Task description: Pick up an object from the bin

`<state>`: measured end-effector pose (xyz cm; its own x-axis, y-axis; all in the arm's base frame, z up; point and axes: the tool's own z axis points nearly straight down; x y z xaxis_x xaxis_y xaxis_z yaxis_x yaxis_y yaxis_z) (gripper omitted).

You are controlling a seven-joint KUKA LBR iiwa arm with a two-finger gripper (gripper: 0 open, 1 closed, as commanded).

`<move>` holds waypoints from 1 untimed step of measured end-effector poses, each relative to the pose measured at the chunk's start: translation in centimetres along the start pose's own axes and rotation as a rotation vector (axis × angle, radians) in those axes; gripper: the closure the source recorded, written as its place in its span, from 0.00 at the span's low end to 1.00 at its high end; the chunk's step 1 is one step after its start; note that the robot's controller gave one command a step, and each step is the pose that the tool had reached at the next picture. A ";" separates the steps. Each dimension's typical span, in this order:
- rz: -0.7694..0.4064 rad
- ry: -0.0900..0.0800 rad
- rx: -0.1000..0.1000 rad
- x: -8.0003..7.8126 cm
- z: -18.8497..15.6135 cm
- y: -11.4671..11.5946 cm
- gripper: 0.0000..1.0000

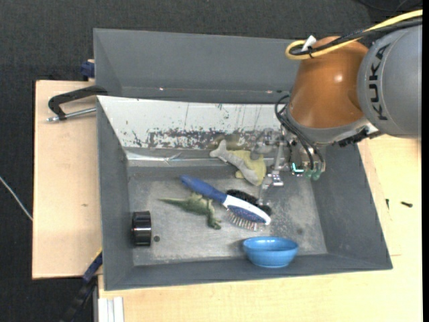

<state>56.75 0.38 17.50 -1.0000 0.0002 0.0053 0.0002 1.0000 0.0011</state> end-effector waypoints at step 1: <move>0.214 -0.012 -0.003 5.3 10.4 1.4 0.00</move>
Offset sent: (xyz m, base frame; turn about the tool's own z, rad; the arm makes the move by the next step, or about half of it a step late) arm -0.0557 0.0130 -0.1050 0.2137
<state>51.36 1.81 7.10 -0.9771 0.2127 -0.0062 0.2127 0.9771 0.0037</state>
